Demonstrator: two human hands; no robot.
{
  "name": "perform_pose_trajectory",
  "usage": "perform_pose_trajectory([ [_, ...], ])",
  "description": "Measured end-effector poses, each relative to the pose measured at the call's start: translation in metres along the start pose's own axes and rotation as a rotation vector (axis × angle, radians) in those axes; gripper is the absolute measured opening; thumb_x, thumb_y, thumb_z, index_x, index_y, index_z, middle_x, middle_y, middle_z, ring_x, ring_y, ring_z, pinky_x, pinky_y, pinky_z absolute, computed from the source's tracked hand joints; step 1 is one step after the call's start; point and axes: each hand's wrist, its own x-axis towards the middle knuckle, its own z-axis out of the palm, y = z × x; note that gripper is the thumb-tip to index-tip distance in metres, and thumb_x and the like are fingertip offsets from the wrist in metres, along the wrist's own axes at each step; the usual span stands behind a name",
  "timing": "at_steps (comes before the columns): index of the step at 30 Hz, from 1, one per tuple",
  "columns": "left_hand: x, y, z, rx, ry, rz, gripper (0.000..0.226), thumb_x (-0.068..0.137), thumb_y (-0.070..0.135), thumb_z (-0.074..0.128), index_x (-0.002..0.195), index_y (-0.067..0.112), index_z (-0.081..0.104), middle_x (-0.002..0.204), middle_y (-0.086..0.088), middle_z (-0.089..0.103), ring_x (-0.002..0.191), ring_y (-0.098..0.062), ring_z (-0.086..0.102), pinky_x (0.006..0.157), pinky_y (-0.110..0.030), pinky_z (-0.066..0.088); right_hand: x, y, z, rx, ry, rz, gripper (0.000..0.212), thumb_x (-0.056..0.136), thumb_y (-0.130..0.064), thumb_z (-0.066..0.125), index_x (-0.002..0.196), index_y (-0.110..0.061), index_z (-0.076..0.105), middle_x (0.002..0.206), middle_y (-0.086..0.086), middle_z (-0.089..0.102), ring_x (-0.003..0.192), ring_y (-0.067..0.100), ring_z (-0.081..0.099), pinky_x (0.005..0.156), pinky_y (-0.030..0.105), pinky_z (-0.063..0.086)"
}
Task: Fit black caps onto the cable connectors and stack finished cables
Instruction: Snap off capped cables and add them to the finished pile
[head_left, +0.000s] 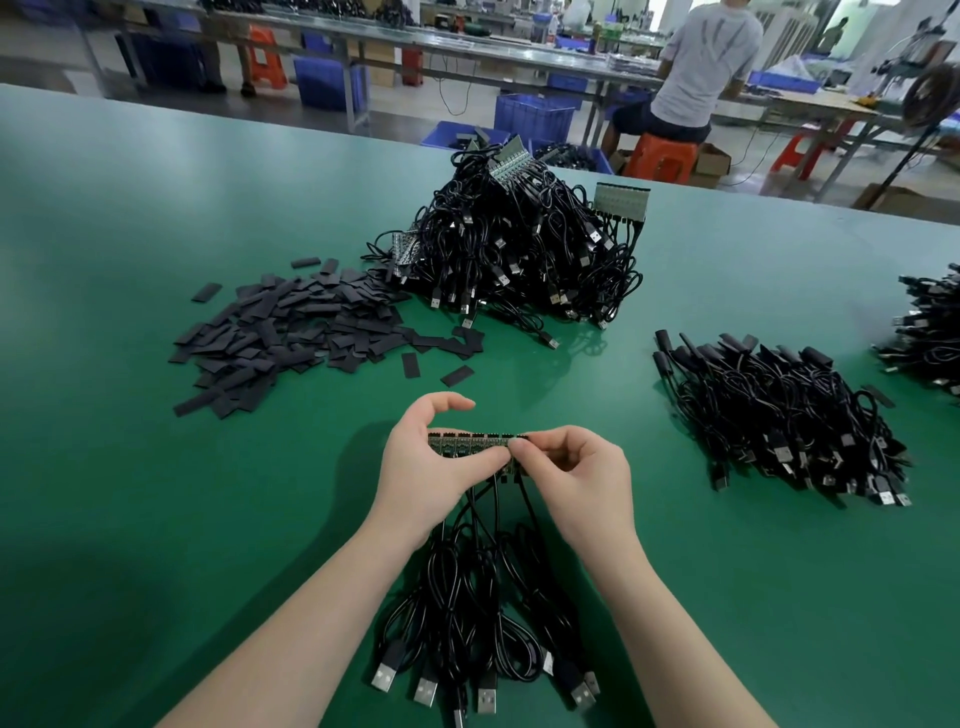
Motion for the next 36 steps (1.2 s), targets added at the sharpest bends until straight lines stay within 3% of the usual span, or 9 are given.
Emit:
perform_pose_trajectory([
  [5, -0.002, -0.001, 0.002, 0.008, -0.002, -0.019, 0.046, 0.053, 0.035, 0.086, 0.086, 0.044, 0.056, 0.073, 0.005, 0.064, 0.064, -0.01, 0.056, 0.063, -0.03, 0.05, -0.003, 0.002, 0.002, 0.014, 0.024, 0.008, 0.017, 0.08, -0.019, 0.081, 0.069, -0.025, 0.071, 0.068, -0.014, 0.072, 0.061, -0.002, 0.062, 0.06, 0.01, 0.047],
  [9, -0.002, 0.0, 0.004, 0.023, 0.003, -0.009, 0.045, 0.054, 0.033, 0.085, 0.084, 0.04, 0.052, 0.077, -0.002, 0.063, 0.067, -0.017, 0.054, 0.066, -0.039, 0.05, -0.005, 0.002, 0.002, -0.014, 0.038, -0.011, 0.018, 0.08, -0.018, 0.08, 0.068, -0.026, 0.07, 0.069, -0.016, 0.071, 0.061, -0.004, 0.062, 0.06, 0.009, 0.045],
  [12, -0.003, -0.001, 0.004, 0.048, -0.023, -0.012, 0.042, 0.055, 0.032, 0.082, 0.083, 0.038, 0.051, 0.07, -0.004, 0.067, 0.059, -0.013, 0.056, 0.059, -0.035, 0.048, -0.008, 0.001, 0.004, -0.094, 0.05, -0.064, 0.021, 0.081, -0.018, 0.079, 0.068, -0.029, 0.068, 0.07, -0.022, 0.07, 0.063, -0.005, 0.062, 0.06, 0.007, 0.044],
  [16, -0.002, -0.006, 0.0, 0.059, -0.042, -0.069, 0.048, 0.062, 0.031, 0.087, 0.091, 0.043, 0.051, 0.103, 0.014, 0.061, 0.093, -0.002, 0.054, 0.075, -0.022, 0.043, -0.009, -0.003, -0.005, -0.025, 0.132, -0.021, 0.015, 0.084, -0.019, 0.077, 0.073, -0.026, 0.07, 0.073, -0.02, 0.071, 0.066, -0.005, 0.063, 0.062, 0.006, 0.044],
  [21, -0.004, -0.009, 0.005, 0.177, -0.158, 0.025, 0.074, 0.069, 0.036, 0.086, 0.123, 0.051, 0.038, 0.106, 0.028, 0.063, 0.101, 0.018, 0.05, 0.075, 0.002, 0.033, -0.01, -0.026, -0.027, 0.017, 0.378, -0.169, 0.016, 0.09, -0.019, 0.07, 0.081, -0.03, 0.065, 0.076, -0.012, 0.068, 0.072, 0.004, 0.062, 0.069, 0.019, 0.05],
  [23, -0.006, -0.01, 0.009, 0.23, -0.185, 0.083, 0.09, 0.069, 0.037, 0.087, 0.138, 0.048, 0.03, 0.12, 0.03, 0.054, 0.107, 0.016, 0.048, 0.083, -0.004, 0.033, -0.01, -0.043, -0.033, 0.045, 0.427, -0.304, 0.017, 0.092, -0.016, 0.069, 0.084, -0.031, 0.064, 0.08, -0.012, 0.066, 0.075, 0.006, 0.061, 0.071, 0.022, 0.05],
  [28, -0.007, -0.001, 0.006, 0.264, -0.021, 0.253, 0.076, 0.082, 0.069, 0.056, 0.146, 0.036, 0.032, 0.138, 0.025, 0.035, 0.132, 0.002, 0.034, 0.108, -0.025, 0.028, -0.013, -0.08, -0.028, 0.198, 0.264, -0.5, 0.016, 0.091, -0.013, 0.07, 0.088, -0.028, 0.064, 0.083, -0.009, 0.068, 0.077, 0.012, 0.067, 0.073, 0.022, 0.053],
  [33, -0.006, 0.011, -0.01, 0.202, 0.333, 0.583, 0.043, 0.097, 0.037, 0.042, 0.137, 0.02, 0.046, 0.138, 0.008, 0.047, 0.135, -0.008, 0.038, 0.113, -0.027, 0.029, -0.006, -0.075, -0.013, 0.528, 0.143, -0.164, 0.008, 0.095, -0.011, 0.064, 0.096, -0.019, 0.063, 0.087, 0.007, 0.074, 0.084, 0.023, 0.074, 0.078, 0.03, 0.059],
  [36, -0.005, 0.015, -0.013, 0.519, 0.447, 0.7, 0.04, 0.093, 0.036, 0.047, 0.123, 0.013, 0.062, 0.127, -0.004, 0.058, 0.125, -0.016, 0.048, 0.108, -0.028, 0.027, 0.002, -0.052, -0.002, 0.398, 0.063, 0.144, 0.003, 0.094, -0.009, 0.064, 0.095, -0.012, 0.062, 0.077, 0.005, 0.074, 0.079, 0.019, 0.074, 0.081, 0.039, 0.061],
])
